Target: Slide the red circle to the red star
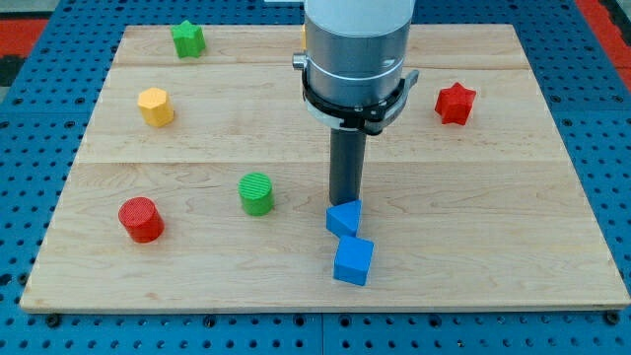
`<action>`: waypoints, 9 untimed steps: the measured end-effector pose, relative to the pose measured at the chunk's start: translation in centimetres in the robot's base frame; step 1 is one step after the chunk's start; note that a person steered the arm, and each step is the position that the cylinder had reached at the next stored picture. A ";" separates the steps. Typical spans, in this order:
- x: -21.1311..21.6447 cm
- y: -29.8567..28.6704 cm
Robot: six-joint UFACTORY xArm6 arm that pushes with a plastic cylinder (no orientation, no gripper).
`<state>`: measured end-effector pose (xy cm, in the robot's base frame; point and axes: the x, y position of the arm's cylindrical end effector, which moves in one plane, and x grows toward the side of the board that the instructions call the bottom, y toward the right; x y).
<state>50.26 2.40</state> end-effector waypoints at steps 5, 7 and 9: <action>7.5 -24.0; -5.0 -17.4; 2.3 -19.0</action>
<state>52.56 -16.60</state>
